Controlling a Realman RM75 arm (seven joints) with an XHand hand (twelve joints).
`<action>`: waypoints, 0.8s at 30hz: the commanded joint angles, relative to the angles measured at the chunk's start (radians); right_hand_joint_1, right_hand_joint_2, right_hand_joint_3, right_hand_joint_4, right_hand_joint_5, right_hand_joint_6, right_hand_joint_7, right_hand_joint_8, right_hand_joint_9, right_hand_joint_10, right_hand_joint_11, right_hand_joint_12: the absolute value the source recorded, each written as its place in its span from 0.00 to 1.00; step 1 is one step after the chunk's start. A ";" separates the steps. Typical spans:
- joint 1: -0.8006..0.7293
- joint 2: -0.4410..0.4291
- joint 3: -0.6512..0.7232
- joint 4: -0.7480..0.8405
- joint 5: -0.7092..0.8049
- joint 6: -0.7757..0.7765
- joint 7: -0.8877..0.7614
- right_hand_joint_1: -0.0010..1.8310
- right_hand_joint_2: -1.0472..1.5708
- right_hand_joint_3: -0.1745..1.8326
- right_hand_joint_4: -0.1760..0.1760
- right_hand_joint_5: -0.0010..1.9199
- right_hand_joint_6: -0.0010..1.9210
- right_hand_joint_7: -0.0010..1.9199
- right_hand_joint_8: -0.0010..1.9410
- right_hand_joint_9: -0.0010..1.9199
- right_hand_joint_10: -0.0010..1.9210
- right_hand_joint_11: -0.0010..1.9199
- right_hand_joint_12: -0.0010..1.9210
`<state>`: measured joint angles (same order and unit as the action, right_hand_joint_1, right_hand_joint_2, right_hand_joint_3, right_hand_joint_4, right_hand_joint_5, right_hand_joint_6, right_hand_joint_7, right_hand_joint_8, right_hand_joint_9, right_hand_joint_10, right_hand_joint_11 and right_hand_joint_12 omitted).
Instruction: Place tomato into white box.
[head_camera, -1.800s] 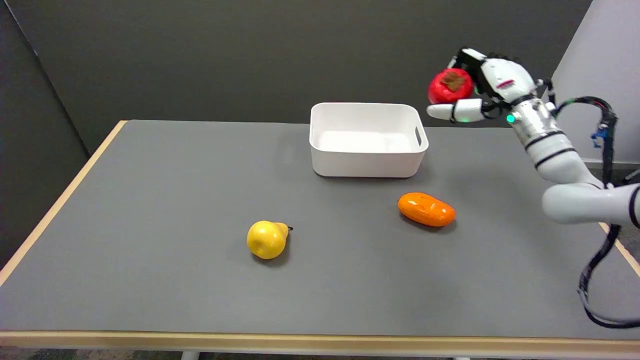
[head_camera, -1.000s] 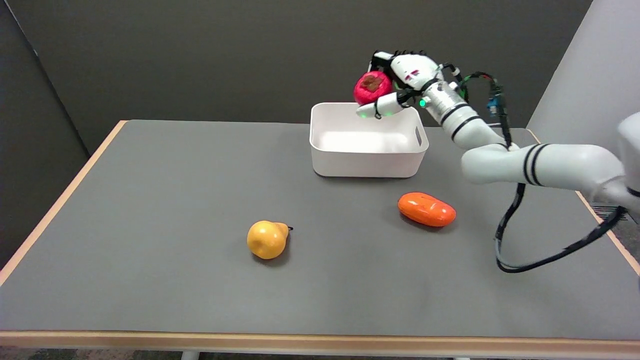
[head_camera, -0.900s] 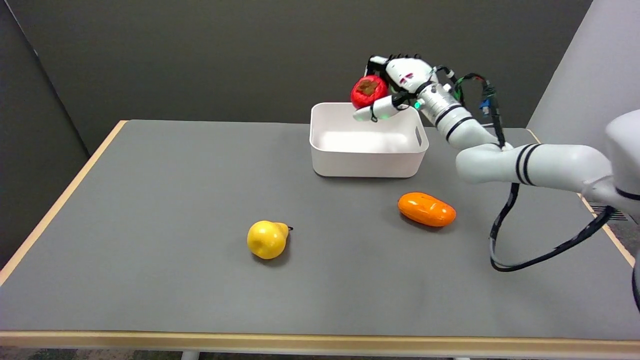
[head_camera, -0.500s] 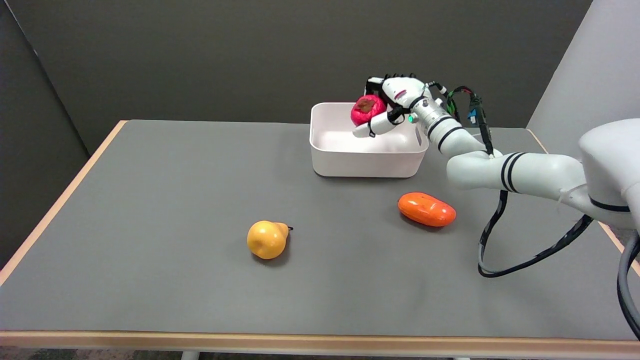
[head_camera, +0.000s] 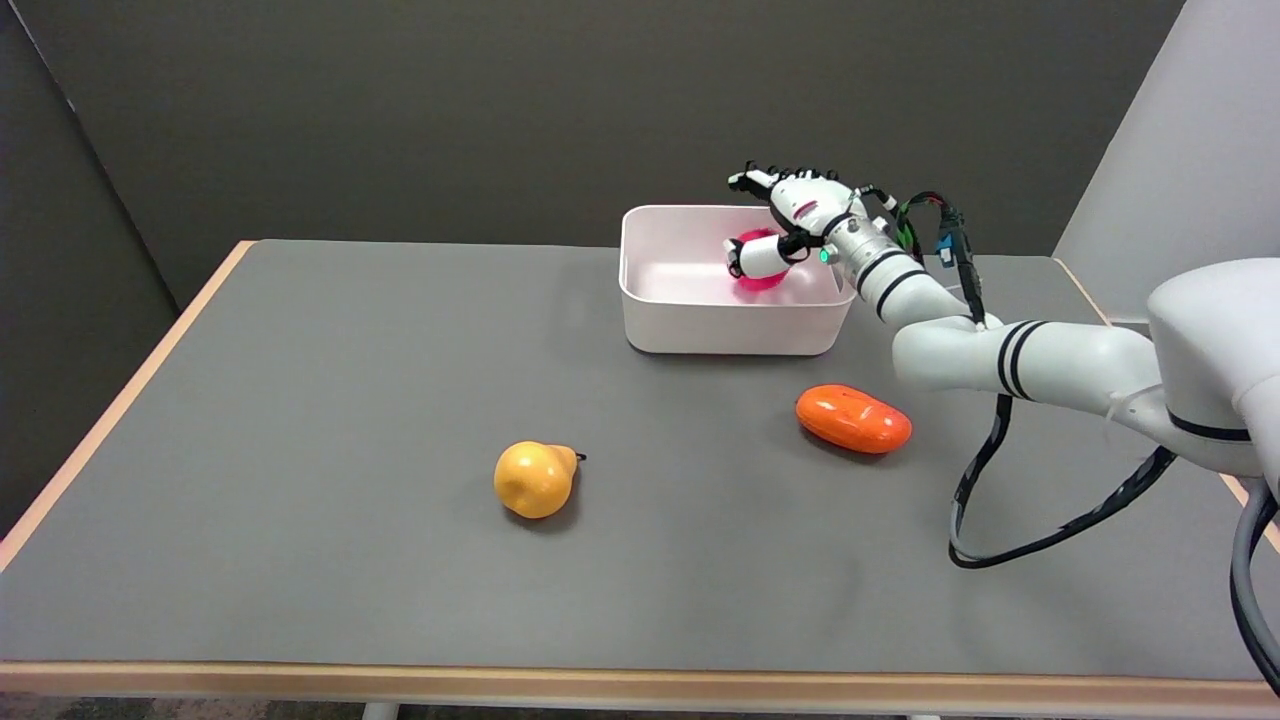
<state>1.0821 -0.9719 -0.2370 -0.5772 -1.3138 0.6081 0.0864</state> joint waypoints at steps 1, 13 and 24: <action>-0.020 0.019 0.025 -0.028 -0.005 -0.015 0.002 0.20 0.65 0.57 0.81 0.05 0.17 0.07 0.13 0.08 0.28 0.06 0.58; -0.069 0.194 0.139 -0.323 0.002 0.164 0.068 0.20 0.64 0.59 0.78 0.04 0.13 0.05 0.10 0.05 0.28 0.05 0.52; -0.125 0.450 0.147 -0.709 -0.005 0.490 0.314 0.13 0.62 0.59 0.77 0.03 0.08 0.05 0.06 0.03 0.27 0.04 0.50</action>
<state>1.0361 -0.8262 -0.1518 -0.8253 -1.3142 0.7313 0.1584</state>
